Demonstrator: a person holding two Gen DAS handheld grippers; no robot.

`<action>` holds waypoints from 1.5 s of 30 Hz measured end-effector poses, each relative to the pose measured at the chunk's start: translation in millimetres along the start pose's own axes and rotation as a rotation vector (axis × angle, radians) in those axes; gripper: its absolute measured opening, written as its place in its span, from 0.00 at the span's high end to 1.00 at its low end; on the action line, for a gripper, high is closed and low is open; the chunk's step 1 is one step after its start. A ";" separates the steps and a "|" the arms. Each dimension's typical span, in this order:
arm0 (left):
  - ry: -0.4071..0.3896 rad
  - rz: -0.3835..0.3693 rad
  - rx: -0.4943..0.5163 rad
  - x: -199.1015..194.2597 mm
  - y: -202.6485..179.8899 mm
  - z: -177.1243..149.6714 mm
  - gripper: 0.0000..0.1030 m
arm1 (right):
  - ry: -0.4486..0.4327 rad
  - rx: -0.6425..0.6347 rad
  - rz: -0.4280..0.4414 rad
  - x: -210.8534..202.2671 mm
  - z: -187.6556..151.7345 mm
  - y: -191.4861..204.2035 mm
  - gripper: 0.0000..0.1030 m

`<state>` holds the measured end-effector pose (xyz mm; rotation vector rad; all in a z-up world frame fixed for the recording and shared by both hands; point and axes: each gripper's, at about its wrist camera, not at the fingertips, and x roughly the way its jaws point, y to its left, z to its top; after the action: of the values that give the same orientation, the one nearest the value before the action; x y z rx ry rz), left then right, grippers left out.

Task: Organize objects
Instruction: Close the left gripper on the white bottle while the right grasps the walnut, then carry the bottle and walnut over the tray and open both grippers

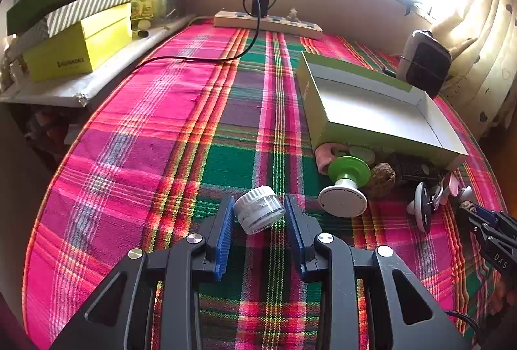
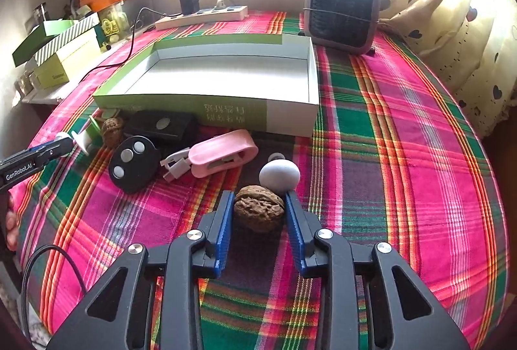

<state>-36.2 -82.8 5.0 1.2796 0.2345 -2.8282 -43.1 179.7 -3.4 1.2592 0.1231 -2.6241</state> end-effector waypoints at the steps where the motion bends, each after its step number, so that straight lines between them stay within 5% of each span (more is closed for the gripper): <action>1: 0.000 -0.002 0.000 -0.2 0.2 0.1 0.71 | 0.000 -0.001 -0.001 0.0 -0.1 0.2 0.68; 22: -0.035 -0.070 0.031 -18.6 -15.7 14.9 0.71 | -0.057 0.005 0.033 -16.0 6.9 1.2 0.68; 45: -0.028 -0.182 0.167 19.3 -73.8 88.5 0.71 | -0.110 -0.051 0.074 3.8 89.2 7.6 0.68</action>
<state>-121.3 -22.3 57.4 1.3090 0.1209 -3.0758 -111.3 156.2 49.8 1.0798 0.1214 -2.6021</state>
